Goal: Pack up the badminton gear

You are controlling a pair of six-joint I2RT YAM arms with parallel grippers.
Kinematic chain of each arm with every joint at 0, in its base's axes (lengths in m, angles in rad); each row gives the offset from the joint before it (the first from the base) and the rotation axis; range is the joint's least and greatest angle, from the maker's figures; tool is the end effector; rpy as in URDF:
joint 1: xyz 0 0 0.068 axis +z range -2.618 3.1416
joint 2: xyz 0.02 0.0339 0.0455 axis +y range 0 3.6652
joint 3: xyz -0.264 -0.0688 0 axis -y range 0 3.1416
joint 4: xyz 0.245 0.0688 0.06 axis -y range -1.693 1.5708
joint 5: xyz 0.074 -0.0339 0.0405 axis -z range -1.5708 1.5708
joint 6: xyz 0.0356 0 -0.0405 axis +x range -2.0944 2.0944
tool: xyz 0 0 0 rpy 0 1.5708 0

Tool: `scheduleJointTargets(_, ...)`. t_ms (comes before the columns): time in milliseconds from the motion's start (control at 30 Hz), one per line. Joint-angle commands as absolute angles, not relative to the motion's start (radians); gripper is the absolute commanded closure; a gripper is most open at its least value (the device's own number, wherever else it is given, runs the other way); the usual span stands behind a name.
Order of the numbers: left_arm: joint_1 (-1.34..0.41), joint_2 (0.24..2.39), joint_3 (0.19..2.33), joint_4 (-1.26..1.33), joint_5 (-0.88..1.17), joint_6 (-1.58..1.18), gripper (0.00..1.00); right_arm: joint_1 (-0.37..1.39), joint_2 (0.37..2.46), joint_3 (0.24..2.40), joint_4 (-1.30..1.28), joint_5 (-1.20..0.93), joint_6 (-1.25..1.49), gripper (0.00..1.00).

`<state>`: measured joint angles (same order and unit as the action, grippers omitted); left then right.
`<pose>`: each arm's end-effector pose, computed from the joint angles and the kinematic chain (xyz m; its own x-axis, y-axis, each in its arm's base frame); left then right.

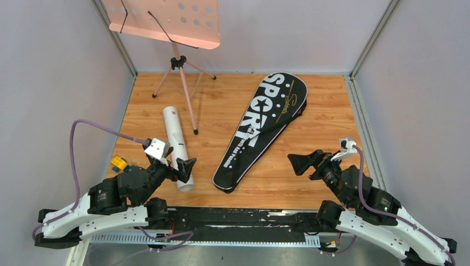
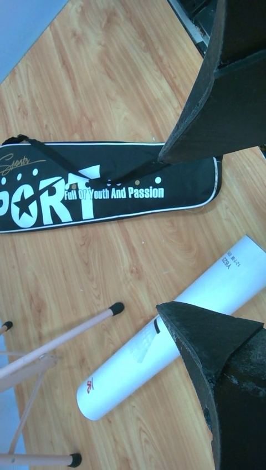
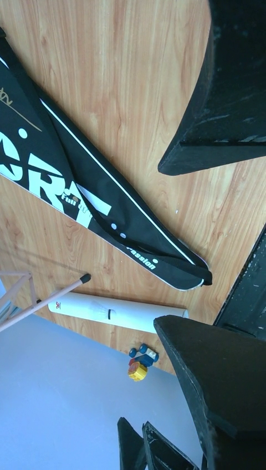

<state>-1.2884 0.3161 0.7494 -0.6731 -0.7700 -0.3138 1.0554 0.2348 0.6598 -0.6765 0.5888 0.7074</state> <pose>0.0413 -0.0536 0.3292 -0.2176 -0.0453 -0.9750 0.4561 0.8784 -0.1426 0.0478 0.0442 0.3048 -0.3912 0.4059 -0.8260 -0.2687 0.8080 0.5244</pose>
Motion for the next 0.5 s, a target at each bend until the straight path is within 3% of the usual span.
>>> scheduleJointTargets(0,-1.287,0.291,0.770,-0.651,-0.786,-0.289,0.00,1.059,0.251,0.658,-0.653,0.562,0.681,0.00)
scheduleJointTargets(467,-1.285,0.358,0.762,-0.641,-0.766,-0.290,0.00,1.060,0.276,0.656,-0.646,0.546,0.681,0.00)
